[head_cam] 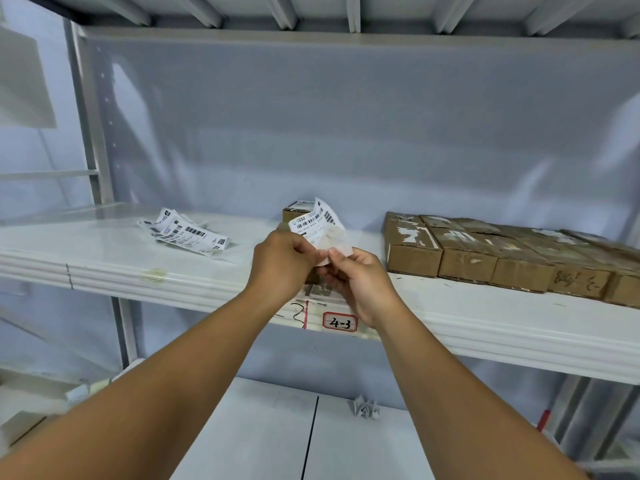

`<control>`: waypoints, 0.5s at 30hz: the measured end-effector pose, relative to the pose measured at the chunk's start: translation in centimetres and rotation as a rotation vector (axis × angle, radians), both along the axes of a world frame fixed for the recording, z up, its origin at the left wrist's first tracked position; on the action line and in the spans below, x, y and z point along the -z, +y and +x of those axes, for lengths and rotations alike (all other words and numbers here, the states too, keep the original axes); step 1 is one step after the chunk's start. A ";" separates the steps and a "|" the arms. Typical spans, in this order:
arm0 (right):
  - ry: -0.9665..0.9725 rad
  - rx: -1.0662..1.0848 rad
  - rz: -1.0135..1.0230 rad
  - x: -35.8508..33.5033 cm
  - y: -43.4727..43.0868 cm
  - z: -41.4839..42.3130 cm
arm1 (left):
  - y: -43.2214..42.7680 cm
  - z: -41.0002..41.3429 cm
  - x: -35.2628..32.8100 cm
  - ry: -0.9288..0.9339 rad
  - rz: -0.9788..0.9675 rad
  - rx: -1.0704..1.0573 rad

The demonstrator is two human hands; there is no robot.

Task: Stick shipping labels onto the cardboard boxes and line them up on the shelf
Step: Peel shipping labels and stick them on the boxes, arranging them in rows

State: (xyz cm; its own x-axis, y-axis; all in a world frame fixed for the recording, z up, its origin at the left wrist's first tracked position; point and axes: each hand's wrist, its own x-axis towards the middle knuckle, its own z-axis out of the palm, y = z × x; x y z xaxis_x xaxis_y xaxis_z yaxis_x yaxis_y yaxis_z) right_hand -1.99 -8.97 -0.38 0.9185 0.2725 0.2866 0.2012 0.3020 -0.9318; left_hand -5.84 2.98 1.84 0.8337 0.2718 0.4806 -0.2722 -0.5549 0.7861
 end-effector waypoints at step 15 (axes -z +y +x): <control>-0.046 0.011 -0.169 0.1 0.0 0.2 | 1.4 0.5 -1.1 0.024 0.158 -0.129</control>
